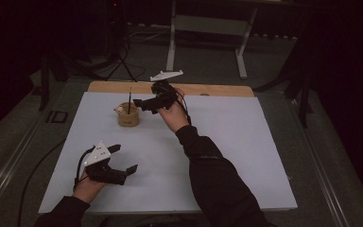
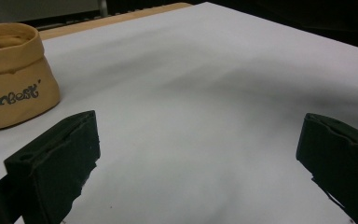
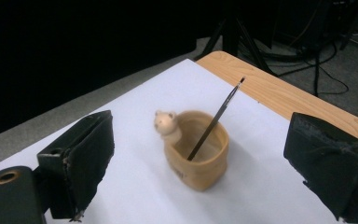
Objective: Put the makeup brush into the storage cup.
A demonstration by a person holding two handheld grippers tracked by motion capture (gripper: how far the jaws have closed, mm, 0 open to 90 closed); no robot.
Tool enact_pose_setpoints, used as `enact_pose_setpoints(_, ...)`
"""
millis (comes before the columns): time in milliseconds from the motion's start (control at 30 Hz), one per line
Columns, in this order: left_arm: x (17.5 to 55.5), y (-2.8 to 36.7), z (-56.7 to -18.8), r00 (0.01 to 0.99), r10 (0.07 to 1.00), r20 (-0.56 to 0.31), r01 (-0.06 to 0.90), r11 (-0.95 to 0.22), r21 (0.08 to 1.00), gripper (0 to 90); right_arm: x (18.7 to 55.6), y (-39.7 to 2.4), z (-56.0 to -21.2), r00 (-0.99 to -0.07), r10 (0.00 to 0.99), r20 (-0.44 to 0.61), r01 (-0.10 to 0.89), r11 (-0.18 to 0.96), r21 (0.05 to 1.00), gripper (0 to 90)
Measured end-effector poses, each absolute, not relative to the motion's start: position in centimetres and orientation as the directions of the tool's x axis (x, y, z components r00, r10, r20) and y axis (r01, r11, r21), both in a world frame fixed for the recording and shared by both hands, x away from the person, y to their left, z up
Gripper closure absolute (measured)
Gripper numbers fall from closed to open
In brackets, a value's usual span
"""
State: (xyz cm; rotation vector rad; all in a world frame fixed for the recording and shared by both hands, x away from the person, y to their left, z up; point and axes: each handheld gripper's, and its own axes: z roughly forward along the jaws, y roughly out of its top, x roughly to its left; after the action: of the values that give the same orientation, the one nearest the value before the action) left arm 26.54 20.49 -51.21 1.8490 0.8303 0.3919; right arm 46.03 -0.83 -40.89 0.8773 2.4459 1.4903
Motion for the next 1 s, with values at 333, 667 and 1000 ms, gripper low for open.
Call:
enact_pose_setpoints(333, 26.4, 20.0, -51.0, 0.711, 0.695, -0.101, 0.358, -0.235, 0.903, 0.0, 43.4, -4.9, -40.4, -0.817, 0.556, 0.155, 0.386, 0.326, 0.863, 8.6)
enact_pose_setpoints(667, 26.2, 19.8, -50.7, 0.721, 0.688, -0.082, 0.333, -0.24, 0.912, 0.0, 40.4, -9.0, -40.9, -0.818, 0.552, 0.163, 0.395, 0.331, 0.857, 8.6)
enact_pose_setpoints(1000, 26.1, 19.6, -50.7, 0.723, 0.685, -0.091, 0.341, -0.24, 0.909, 0.0, 37.6, -13.0, -41.7, -0.813, 0.553, 0.183, 0.405, 0.312, 0.859, 8.6)
